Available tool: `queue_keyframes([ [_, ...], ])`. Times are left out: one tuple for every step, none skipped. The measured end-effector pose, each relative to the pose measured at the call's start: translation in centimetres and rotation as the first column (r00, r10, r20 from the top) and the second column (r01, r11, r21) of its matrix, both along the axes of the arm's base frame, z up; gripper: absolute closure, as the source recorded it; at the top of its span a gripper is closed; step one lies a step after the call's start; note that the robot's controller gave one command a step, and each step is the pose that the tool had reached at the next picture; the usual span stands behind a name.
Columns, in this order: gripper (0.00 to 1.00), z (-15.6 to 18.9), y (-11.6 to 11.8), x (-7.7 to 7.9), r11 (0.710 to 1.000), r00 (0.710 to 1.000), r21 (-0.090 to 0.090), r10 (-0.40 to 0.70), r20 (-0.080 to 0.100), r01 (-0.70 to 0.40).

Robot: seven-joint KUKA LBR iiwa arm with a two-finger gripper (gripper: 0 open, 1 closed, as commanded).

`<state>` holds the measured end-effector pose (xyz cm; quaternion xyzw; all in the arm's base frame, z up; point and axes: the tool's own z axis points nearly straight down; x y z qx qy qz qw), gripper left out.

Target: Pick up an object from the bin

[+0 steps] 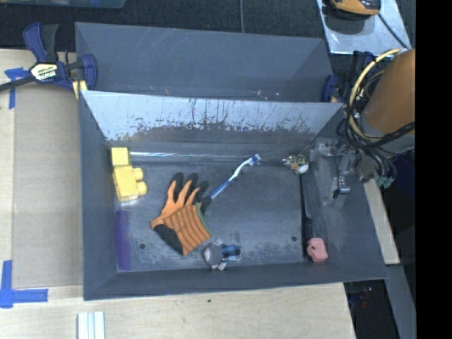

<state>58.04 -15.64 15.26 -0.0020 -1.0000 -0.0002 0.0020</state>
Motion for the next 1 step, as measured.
queue_keyframes([
  [0.00,0.51,0.07,0.17,1.000,1.000,-0.002,0.003,0.008,-0.003],
])
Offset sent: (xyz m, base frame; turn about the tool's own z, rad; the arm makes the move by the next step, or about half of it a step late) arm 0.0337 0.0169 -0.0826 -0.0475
